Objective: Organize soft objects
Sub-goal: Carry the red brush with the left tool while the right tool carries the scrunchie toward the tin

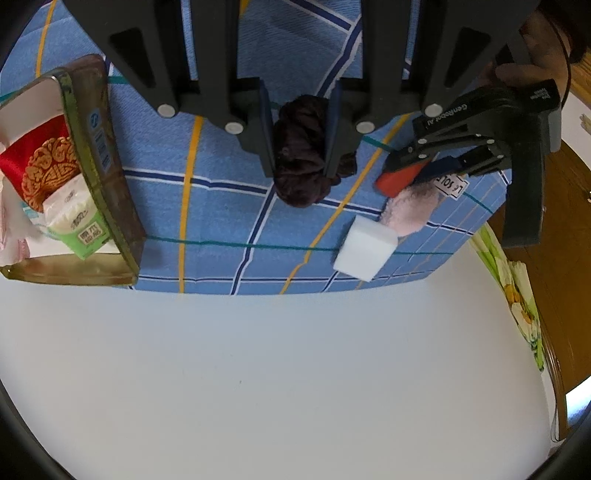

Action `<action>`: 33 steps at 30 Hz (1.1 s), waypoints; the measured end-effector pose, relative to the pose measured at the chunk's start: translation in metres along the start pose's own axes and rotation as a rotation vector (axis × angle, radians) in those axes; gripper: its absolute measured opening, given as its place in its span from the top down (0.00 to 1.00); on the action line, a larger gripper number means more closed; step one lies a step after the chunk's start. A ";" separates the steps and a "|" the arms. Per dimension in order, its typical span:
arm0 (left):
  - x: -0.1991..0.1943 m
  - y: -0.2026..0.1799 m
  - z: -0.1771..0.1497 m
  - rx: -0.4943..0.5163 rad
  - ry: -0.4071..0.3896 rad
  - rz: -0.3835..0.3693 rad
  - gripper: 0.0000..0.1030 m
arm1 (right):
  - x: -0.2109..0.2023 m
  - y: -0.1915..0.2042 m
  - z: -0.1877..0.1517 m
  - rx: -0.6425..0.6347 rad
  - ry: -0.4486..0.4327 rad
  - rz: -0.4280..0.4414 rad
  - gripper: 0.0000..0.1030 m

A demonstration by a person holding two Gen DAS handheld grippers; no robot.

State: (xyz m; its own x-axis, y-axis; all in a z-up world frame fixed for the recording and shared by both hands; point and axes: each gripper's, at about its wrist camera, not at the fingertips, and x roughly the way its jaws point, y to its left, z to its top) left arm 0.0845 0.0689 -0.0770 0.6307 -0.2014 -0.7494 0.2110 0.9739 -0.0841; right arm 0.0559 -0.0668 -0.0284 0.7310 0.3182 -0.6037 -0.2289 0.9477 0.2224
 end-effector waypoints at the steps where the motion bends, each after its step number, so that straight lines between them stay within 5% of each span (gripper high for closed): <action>1: -0.003 0.006 -0.001 -0.035 -0.014 -0.042 0.61 | -0.002 0.001 0.000 0.000 -0.009 0.001 0.76; 4: -0.014 0.013 -0.003 -0.104 -0.080 -0.151 0.61 | -0.008 0.001 0.001 0.000 -0.037 0.009 0.76; 18: -0.056 -0.036 -0.003 0.019 -0.364 -0.075 0.62 | -0.041 -0.003 0.006 -0.006 -0.197 0.017 0.76; 33: -0.063 -0.080 0.002 -0.002 -0.423 -0.050 0.61 | -0.073 -0.023 0.002 -0.048 -0.300 -0.041 0.76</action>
State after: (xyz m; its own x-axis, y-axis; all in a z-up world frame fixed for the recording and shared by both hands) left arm 0.0292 0.0031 -0.0221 0.8707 -0.2728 -0.4093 0.2473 0.9621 -0.1151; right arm 0.0095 -0.1122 0.0122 0.8959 0.2646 -0.3568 -0.2199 0.9621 0.1613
